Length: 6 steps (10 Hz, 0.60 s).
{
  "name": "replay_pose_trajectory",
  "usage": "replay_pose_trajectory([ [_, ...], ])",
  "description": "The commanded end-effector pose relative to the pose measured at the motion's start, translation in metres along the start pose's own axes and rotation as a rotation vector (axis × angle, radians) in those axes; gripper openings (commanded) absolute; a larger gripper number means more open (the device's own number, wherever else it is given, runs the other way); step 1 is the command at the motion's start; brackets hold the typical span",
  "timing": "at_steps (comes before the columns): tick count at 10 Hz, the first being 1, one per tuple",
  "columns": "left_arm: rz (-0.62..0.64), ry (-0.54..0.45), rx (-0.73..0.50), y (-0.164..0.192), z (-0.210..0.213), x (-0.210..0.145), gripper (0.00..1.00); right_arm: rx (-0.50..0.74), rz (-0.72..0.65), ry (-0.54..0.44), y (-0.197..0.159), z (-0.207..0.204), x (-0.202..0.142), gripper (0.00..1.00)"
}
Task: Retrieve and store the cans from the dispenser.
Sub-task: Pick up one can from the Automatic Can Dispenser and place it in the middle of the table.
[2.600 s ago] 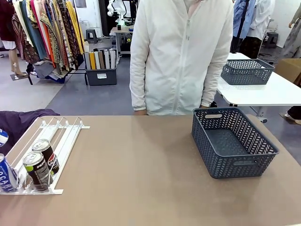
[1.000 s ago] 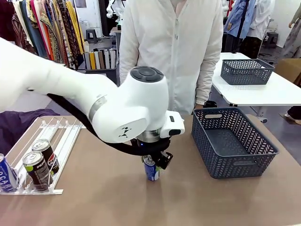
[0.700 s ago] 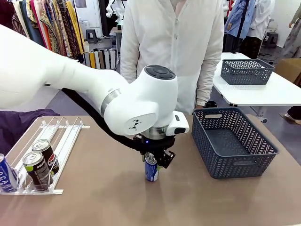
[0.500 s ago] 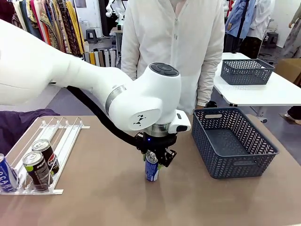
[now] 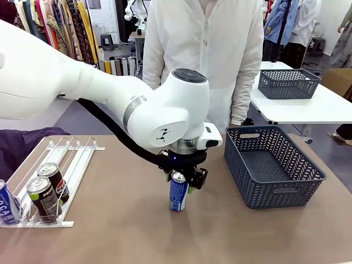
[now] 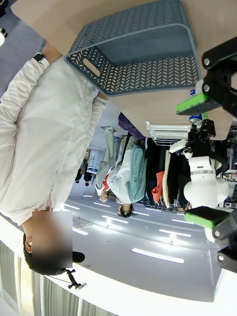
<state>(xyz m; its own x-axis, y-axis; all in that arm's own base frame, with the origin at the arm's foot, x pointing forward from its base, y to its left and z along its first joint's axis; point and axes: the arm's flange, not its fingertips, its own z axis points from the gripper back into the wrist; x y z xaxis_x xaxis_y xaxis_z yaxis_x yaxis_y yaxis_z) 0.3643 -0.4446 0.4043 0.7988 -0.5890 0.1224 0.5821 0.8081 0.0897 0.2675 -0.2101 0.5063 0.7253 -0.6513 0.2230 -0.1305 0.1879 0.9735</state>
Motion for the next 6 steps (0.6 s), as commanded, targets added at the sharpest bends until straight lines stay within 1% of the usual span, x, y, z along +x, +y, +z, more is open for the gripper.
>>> replay_pose_trajectory([
  [1,0.057,-0.048,-0.035,0.012,0.018,-0.007,1.00,0.024,0.010,-0.017,0.002,-0.003,0.003,1.00],
  [3,0.090,-0.082,-0.072,0.031,0.048,-0.019,1.00,0.024,0.010,-0.017,0.002,-0.003,0.003,1.00],
  [4,0.093,-0.079,-0.102,0.048,0.073,-0.037,1.00,0.024,0.010,-0.017,0.002,-0.003,0.003,1.00],
  [5,0.086,-0.055,-0.109,0.068,0.095,-0.057,1.00,0.024,0.010,-0.017,0.002,-0.003,0.003,1.00],
  [6,0.072,-0.037,-0.156,0.095,0.117,-0.081,1.00,0.024,0.010,-0.017,0.002,-0.003,0.003,1.00],
])
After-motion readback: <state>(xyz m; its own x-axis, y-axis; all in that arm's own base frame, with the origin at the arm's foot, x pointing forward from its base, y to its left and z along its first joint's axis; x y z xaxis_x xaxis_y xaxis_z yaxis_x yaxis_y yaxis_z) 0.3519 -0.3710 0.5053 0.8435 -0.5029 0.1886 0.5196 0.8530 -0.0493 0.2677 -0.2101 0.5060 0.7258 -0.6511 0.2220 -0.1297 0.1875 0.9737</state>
